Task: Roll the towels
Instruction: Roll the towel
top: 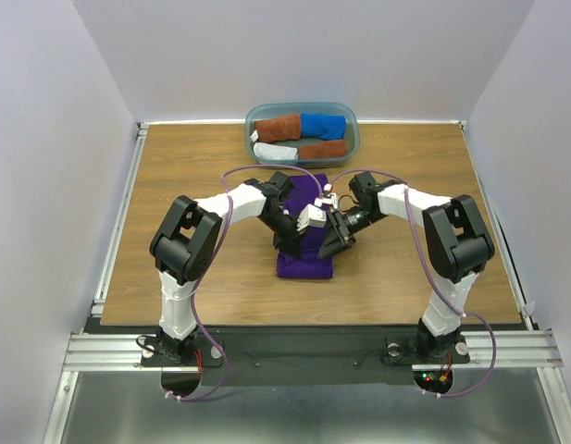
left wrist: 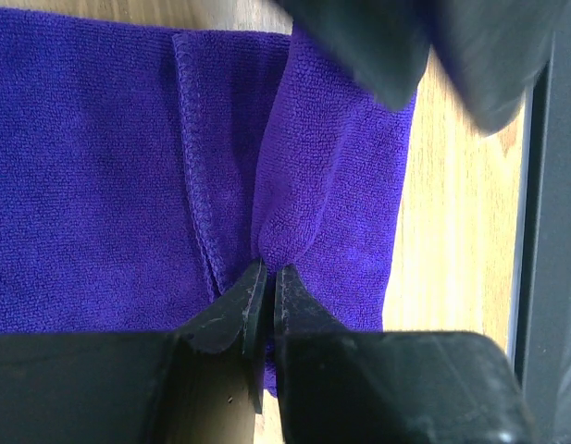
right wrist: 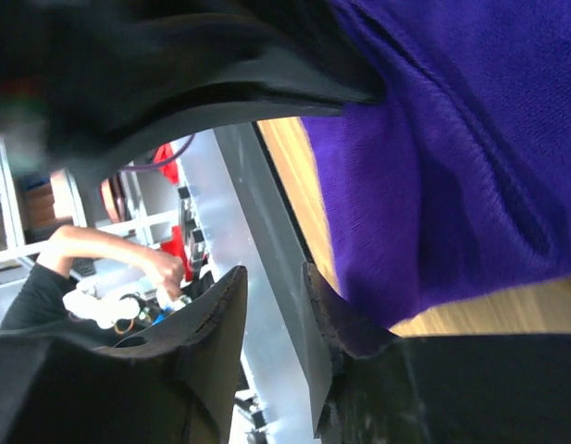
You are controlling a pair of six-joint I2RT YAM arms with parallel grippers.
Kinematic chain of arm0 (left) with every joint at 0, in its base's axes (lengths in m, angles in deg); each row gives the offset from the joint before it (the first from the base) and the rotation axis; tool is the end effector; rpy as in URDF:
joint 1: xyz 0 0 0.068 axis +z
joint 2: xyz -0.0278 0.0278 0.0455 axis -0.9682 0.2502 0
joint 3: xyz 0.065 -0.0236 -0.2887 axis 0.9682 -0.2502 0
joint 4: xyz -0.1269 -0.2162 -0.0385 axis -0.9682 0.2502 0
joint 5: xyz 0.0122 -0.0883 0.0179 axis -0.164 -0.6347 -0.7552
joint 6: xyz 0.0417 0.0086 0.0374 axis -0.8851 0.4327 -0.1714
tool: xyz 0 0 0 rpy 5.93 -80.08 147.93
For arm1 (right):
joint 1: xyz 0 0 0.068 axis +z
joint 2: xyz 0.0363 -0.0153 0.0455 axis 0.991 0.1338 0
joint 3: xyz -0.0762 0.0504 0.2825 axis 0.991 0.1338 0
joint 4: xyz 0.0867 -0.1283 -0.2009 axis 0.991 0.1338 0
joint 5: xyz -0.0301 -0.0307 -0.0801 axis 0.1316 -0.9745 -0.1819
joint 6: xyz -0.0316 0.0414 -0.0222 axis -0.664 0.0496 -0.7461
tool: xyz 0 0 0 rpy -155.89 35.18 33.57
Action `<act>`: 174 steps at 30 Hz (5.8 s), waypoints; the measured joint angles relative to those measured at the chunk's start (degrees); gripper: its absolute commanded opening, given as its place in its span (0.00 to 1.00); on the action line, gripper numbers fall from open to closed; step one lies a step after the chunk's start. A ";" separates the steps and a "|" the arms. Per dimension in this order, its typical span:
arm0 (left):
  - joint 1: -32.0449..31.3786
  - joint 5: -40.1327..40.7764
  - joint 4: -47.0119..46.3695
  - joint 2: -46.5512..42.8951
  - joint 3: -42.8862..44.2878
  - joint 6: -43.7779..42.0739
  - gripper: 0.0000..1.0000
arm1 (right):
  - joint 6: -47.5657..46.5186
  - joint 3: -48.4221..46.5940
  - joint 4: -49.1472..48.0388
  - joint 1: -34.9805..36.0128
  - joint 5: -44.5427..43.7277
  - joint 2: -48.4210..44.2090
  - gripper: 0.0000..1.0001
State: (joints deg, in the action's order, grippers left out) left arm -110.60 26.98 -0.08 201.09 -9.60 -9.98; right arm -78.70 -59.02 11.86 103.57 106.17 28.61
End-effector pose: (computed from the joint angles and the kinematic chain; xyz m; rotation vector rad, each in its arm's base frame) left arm 0.3011 -0.2476 0.1952 1.8288 1.7590 -1.0657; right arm 0.3006 0.1556 0.1978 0.6579 -2.5080 -1.6747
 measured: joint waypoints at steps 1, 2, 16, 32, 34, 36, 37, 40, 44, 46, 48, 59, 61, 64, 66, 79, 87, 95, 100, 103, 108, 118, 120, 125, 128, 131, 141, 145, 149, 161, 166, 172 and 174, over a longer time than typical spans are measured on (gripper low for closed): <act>0.09 -0.04 -0.02 0.02 0.00 0.02 0.01 | 0.20 0.00 -0.24 0.44 -0.04 1.01 0.34; 0.22 -0.11 -0.04 0.02 0.00 0.07 0.02 | 0.33 0.00 -0.59 0.90 -0.24 2.36 0.32; 3.34 1.75 -0.61 -2.03 -2.05 -2.14 0.46 | 3.28 0.00 -4.31 1.70 -5.66 9.49 0.28; -3.21 21.68 -19.06 -36.65 -25.73 -6.36 0.67 | 5.46 -0.02 -4.46 1.70 -4.96 10.38 0.28; -9.05 24.22 -22.45 -39.69 -30.21 -6.73 0.67 | 5.55 -0.07 -4.46 1.70 -4.72 10.84 0.28; -14.01 27.26 -25.99 -40.92 -34.88 -6.99 0.68 | 5.62 -0.17 -4.46 1.62 -4.37 11.47 0.28; -16.26 29.27 -27.47 -40.79 -36.76 -6.99 0.68 | 5.70 -0.28 -4.44 1.60 -4.15 11.80 0.28; -20.20 33.48 -31.17 -39.56 -40.04 -6.97 0.68 | 5.79 -0.37 -4.44 1.57 -3.96 12.11 0.28; -23.91 37.94 -36.57 -37.75 -42.07 -7.19 0.69 | 5.79 -0.37 -4.44 1.57 -3.93 12.11 0.28; -25.31 40.00 -39.87 -36.39 -42.60 -7.43 0.70 | 5.79 -0.37 -4.44 1.57 -3.82 12.20 0.28; -26.16 41.75 -43.15 -35.08 -43.45 -7.67 0.70 | 5.79 -0.37 -4.44 1.57 -3.63 12.41 0.28; -27.32 47.43 -52.48 -26.75 -44.26 -9.22 0.26 | 5.79 -0.39 -4.44 1.57 -2.82 13.09 0.29; -27.02 46.14 -49.33 -26.32 -42.32 -8.66 0.22 | 5.77 -0.39 -4.42 1.57 -2.82 13.09 0.36; -25.31 41.20 -42.32 -26.27 -38.23 -6.40 0.20 | 5.73 -0.37 -4.09 0.96 -2.27 12.37 0.56; -23.91 36.35 -37.09 -25.97 -35.10 -4.96 0.19 | 5.64 -0.37 -3.78 0.57 -2.49 10.71 0.68; -12.22 6.19 -10.60 -10.62 -14.40 -1.73 0.17 | -2.10 1.22 -4.48 -15.13 -14.69 -18.08 0.84; -5.66 -8.96 3.28 1.99 -3.32 -3.34 0.17 | -14.12 3.37 0.81 -13.99 -19.45 -34.80 0.98; -1.88 -18.05 14.08 11.82 4.52 -5.11 0.19 | -22.18 9.55 3.63 3.26 -31.12 -38.45 0.89; -0.83 -20.22 18.40 15.30 7.56 -4.98 0.19 | -24.30 11.93 -0.02 12.13 -41.13 -35.85 0.85; -0.39 -21.16 20.20 16.70 8.66 -4.76 0.19 | -24.70 13.14 -5.20 19.74 -46.97 -33.88 0.81; -0.04 -21.09 21.46 17.46 9.66 -4.48 0.20 | -24.76 15.45 -13.20 27.19 -51.87 -30.97 0.76; 0.20 -21.00 24.06 19.17 11.85 -3.91 0.20 | -26.77 19.96 -24.35 31.36 -56.24 -24.24 0.74; 0.22 -20.98 24.24 19.26 11.98 -3.91 0.22 | -27.30 20.85 -26.21 31.56 -56.37 -23.04 0.66; 0.33 -21.00 24.28 19.26 11.98 -3.89 0.26 | -28.94 23.71 -30.21 31.69 -56.68 -19.93 0.25; 0.79 -20.81 24.37 18.88 11.82 -3.89 0.32 | -28.35 23.74 -31.26 31.65 -56.17 -20.11 0.05; 1.36 -19.80 24.37 17.44 10.78 -4.17 0.45 | -28.06 23.74 -31.45 31.47 -54.42 -20.09 0.01; 8.48 -12.46 25.27 8.72 7.23 -7.74 0.67 | -25.59 20.52 -27.30 26.82 -41.20 -17.57 0.01; 15.32 -9.25 23.61 5.81 5.73 -8.46 0.69 | -23.91 18.51 -23.63 24.39 -34.14 -15.58 0.01; 22.08 -6.14 18.34 -2.38 1.20 -6.62 0.72 | -21.77 15.17 -20.11 20.61 -26.25 -11.45 0.01; 3.41 13.49 -9.70 -47.36 -28.41 -0.52 0.91 | -16.68 5.16 -11.21 13.16 -6.03 3.91 0.02; -10.86 25.11 -18.97 -52.37 -40.26 -0.15 0.99 | -15.87 1.60 -7.28 12.07 -1.79 8.68 0.03; -23.69 35.50 -29.16 -51.04 -45.33 -2.71 0.99 | -15.89 -1.46 -3.02 11.41 1.01 12.72 0.05; -25.79 37.57 -32.57 -49.48 -45.46 -4.13 0.99 | -15.96 -2.29 -1.84 11.23 1.64 13.94 0.05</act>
State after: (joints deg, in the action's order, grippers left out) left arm -136.39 64.56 -32.65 151.60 -55.07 -14.11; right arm -94.66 -61.31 10.03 114.80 107.80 42.55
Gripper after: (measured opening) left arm 0.986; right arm 0.280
